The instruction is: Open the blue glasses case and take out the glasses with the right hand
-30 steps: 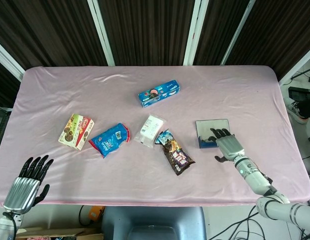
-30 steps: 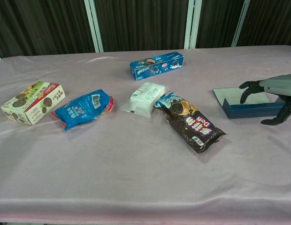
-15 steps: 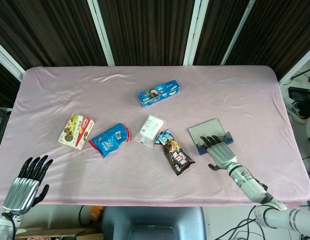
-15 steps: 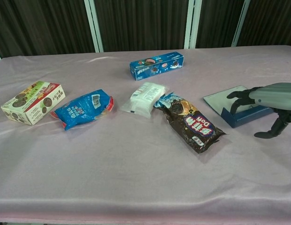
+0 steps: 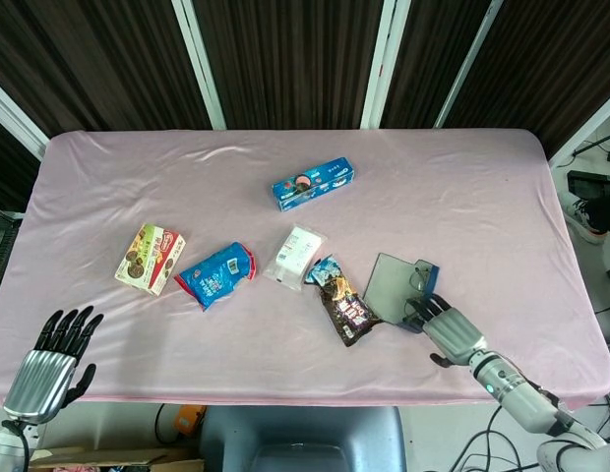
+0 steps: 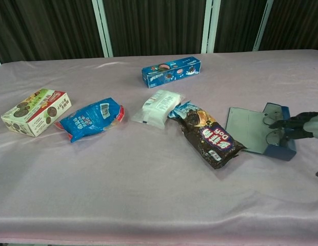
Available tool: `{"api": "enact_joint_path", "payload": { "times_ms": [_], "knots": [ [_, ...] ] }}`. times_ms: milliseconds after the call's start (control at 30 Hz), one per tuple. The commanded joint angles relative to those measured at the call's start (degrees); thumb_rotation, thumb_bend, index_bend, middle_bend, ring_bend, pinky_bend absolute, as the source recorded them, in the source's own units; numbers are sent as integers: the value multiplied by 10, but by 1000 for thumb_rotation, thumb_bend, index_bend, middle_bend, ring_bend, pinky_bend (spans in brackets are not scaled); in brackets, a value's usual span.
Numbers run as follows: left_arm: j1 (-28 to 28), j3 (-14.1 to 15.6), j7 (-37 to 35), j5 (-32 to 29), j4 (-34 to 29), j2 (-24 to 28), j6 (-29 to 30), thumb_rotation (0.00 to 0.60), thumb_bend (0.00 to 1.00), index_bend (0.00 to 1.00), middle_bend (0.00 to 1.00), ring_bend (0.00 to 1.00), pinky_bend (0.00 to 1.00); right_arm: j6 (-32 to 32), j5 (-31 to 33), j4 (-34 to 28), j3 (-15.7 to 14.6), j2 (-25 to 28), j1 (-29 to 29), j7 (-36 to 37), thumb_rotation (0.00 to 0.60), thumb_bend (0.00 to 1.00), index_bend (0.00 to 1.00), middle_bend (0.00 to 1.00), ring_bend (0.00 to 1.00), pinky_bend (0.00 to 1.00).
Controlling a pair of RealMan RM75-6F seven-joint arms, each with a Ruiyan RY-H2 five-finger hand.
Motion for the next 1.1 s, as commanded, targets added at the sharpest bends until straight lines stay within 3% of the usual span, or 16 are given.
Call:
{"api": "enact_joint_path", "payload": {
  "times_ms": [33, 233, 500, 1100],
  "knots": [
    [-1, 1, 5, 1, 1, -1, -2, 600, 409, 0, 0, 0, 0, 15, -31, 11, -25, 19, -19, 27, 600, 440, 407, 0, 0, 0],
    [0, 2, 12, 2, -2, -3, -4, 600, 409, 0, 0, 0, 0, 32, -61, 57, -41, 26, -39, 74, 600, 442, 423, 0, 0, 0],
    [-1, 0, 16, -2, -3, -5, -8, 600, 409, 0, 0, 0, 0, 45, -62, 118, -33, 19, -54, 105, 600, 448, 431, 0, 0, 0],
    [-6, -4, 28, -15, -5, -10, -22, 600, 408, 0, 0, 0, 0, -41, 42, 265, 58, -69, -7, 92, 600, 452, 435, 0, 0, 0]
  ]
}}
